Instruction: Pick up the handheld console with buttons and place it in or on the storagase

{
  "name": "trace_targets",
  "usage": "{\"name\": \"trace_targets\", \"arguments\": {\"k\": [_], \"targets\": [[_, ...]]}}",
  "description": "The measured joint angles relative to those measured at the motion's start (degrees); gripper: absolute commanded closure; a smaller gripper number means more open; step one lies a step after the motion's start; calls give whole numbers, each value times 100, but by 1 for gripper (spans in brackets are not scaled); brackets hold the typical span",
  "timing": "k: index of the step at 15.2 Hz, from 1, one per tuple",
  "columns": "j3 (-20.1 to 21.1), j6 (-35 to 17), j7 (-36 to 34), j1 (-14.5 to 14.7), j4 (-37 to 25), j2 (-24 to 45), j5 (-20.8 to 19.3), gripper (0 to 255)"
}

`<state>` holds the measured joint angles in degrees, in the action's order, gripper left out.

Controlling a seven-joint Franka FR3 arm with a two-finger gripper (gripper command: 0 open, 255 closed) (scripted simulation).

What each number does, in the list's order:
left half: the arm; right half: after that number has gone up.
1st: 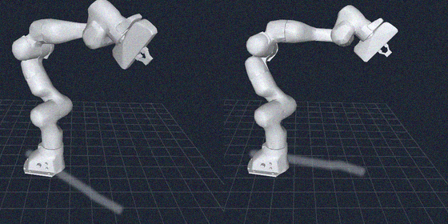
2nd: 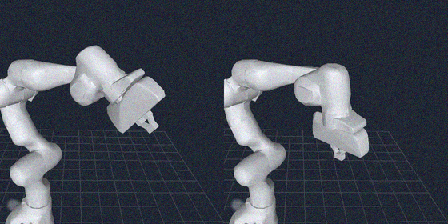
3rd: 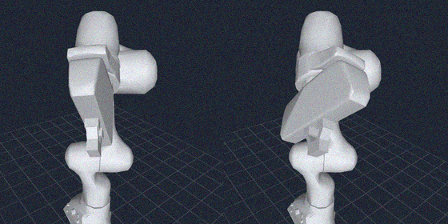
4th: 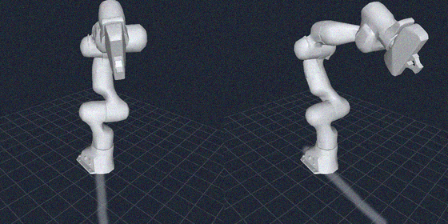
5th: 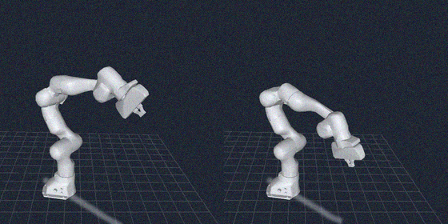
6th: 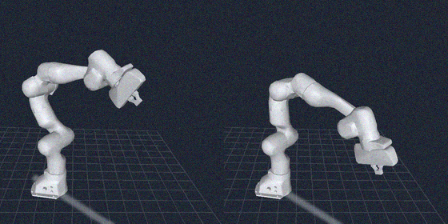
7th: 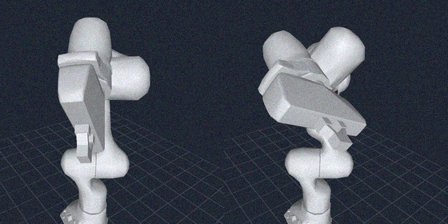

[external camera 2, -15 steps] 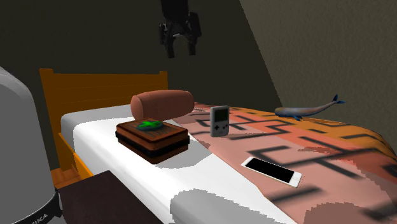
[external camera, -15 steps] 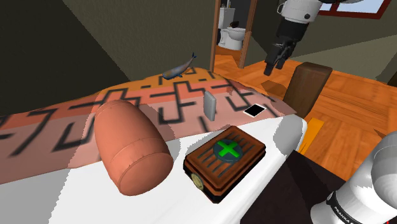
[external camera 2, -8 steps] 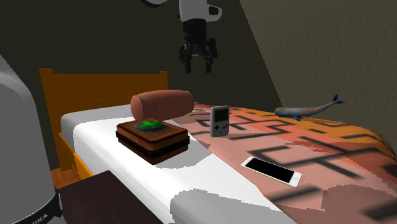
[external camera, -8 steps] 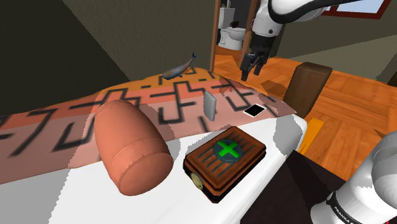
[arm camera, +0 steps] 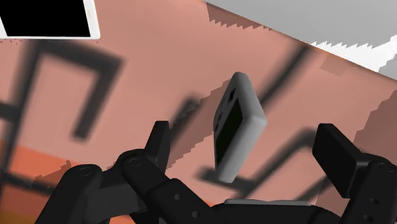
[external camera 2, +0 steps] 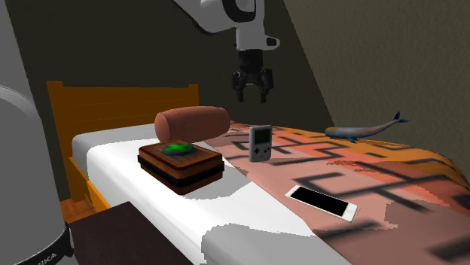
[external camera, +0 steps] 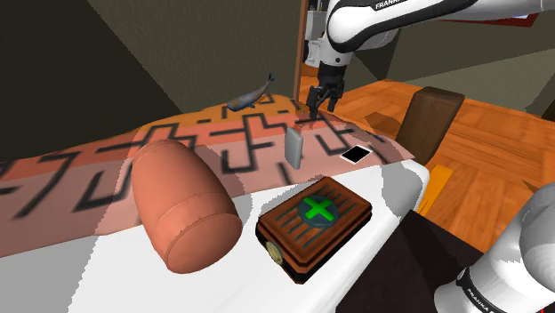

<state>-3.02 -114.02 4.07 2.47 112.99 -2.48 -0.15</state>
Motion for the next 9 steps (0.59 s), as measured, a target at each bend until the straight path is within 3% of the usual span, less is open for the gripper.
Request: {"name": "trace_targets", "arguments": {"k": [9], "targets": [[31, 7, -43, -4, -1940, 2160, 163, 0]]}}
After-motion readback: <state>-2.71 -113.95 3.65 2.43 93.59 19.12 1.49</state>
